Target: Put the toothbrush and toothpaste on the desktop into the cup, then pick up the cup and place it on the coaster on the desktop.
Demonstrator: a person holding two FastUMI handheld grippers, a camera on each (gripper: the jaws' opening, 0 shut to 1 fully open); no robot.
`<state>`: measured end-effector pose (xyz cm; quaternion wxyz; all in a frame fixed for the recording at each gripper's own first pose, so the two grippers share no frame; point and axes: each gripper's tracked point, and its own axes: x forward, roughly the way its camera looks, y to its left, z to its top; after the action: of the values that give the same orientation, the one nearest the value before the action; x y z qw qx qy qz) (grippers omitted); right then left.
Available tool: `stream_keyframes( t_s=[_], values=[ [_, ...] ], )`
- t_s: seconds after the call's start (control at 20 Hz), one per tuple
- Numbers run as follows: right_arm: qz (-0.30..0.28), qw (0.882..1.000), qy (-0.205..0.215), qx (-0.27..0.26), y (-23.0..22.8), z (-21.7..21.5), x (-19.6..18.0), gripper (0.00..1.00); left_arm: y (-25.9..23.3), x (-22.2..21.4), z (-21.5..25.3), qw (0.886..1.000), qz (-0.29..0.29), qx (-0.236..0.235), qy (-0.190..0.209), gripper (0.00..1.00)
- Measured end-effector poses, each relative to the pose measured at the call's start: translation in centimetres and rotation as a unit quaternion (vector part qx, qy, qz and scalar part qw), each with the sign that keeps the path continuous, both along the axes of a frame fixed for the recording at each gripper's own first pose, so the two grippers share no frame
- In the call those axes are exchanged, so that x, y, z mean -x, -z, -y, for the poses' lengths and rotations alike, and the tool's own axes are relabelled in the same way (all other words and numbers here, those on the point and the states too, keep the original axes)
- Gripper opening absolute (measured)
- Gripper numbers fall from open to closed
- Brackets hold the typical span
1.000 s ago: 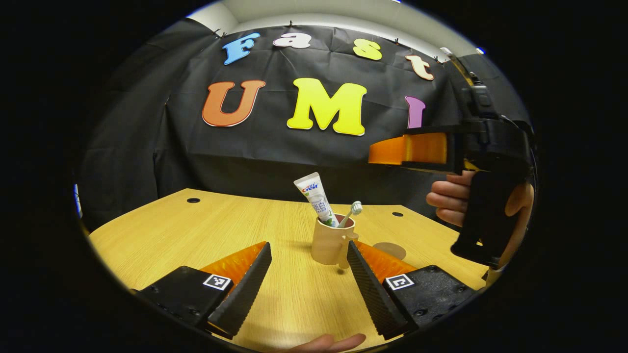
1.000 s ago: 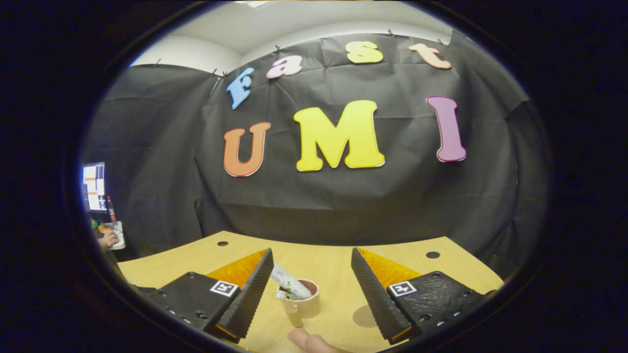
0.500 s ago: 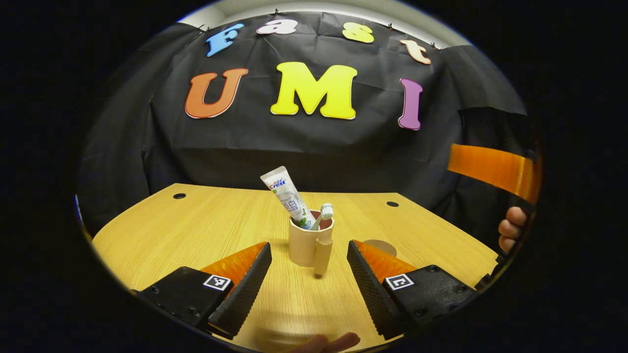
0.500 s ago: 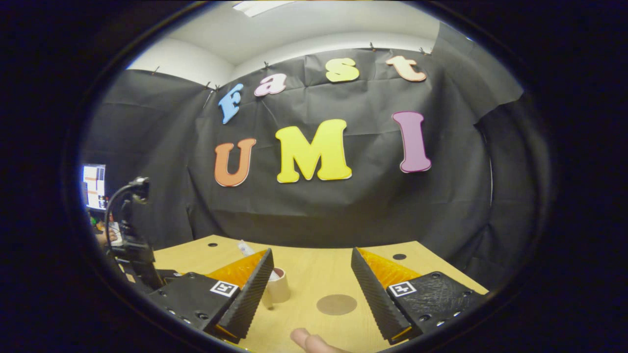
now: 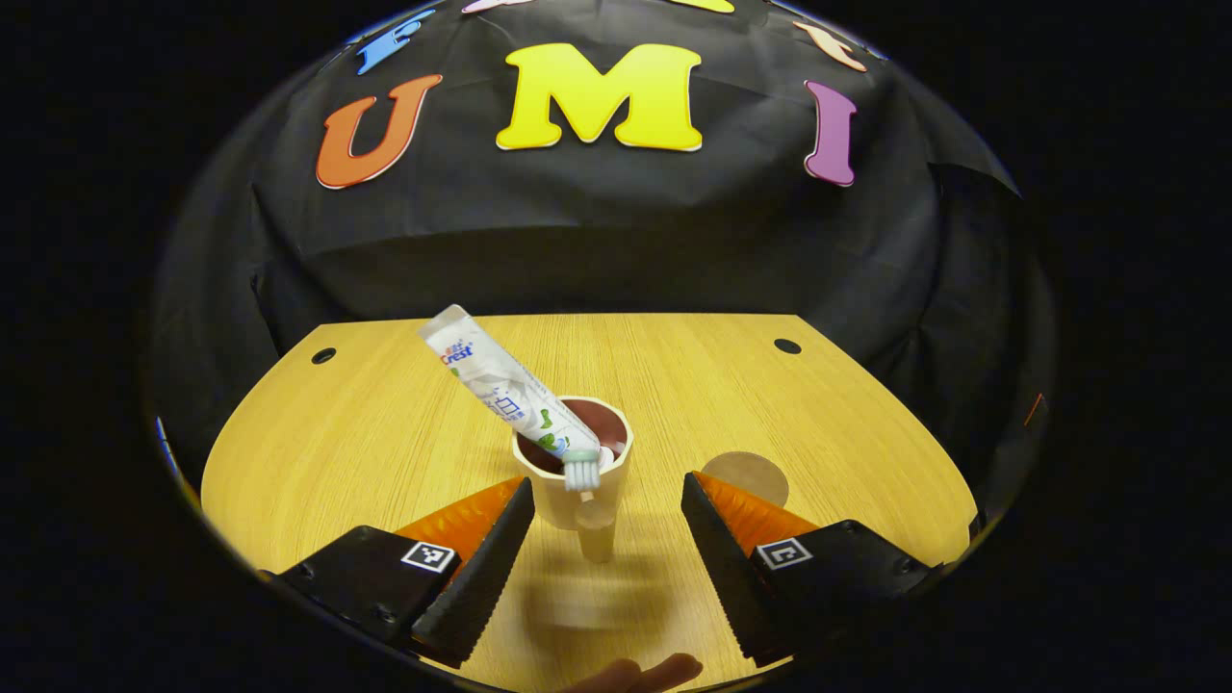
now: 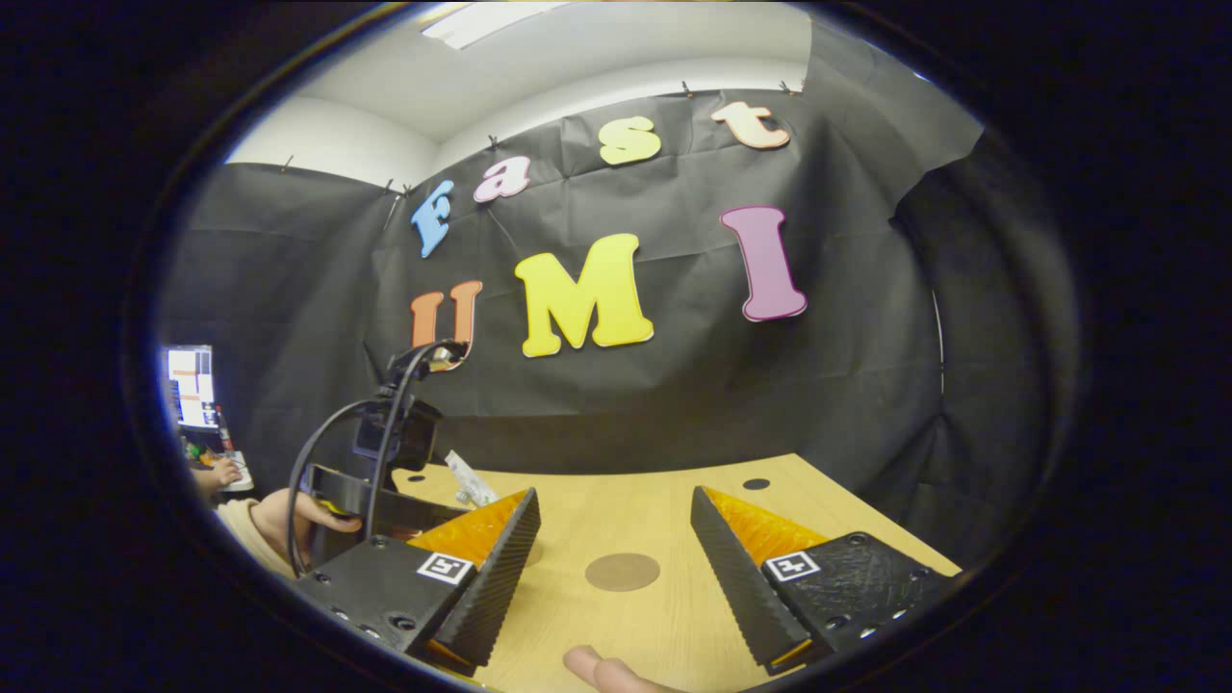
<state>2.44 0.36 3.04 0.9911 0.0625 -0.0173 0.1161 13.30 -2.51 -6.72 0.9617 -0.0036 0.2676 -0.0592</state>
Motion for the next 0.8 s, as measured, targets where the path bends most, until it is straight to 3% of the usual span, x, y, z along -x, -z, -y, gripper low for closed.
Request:
stream_keyframes(
  t_s=[0.2, 0.25, 0.3, 0.5, 0.8],
  values=[
    [-0.017, 0.999, -0.036, -0.034, 0.2, -0.7, 0.6, 0.95, 1.2, -0.9, -0.4, 0.997, -0.069, 0.002, -0.031, 0.96],
    [-0.017, 0.998, -0.042, -0.034, 0.0, -1.0, 0.6, 0.95, 1.3, -0.8, -0.4, 0.996, -0.086, 0.012, -0.038, 1.0],
    [-0.015, 0.999, -0.043, -0.029, 0.0, -1.1, 0.5, 0.96, 1.7, -0.7, -0.4, 0.993, -0.108, 0.018, -0.042, 0.95],
    [0.001, 0.999, -0.04, 0.001, -0.3, -1.5, 0.8, 0.96, 3.2, -1.2, -1.0, 0.984, -0.167, 0.007, -0.053, 0.92],
    [0.008, 0.999, -0.053, -0.009, -0.9, -1.7, 1.7, 0.93, 5.3, -1.4, -1.5, 0.97, -0.235, -0.003, -0.059, 0.82]
  ],
)
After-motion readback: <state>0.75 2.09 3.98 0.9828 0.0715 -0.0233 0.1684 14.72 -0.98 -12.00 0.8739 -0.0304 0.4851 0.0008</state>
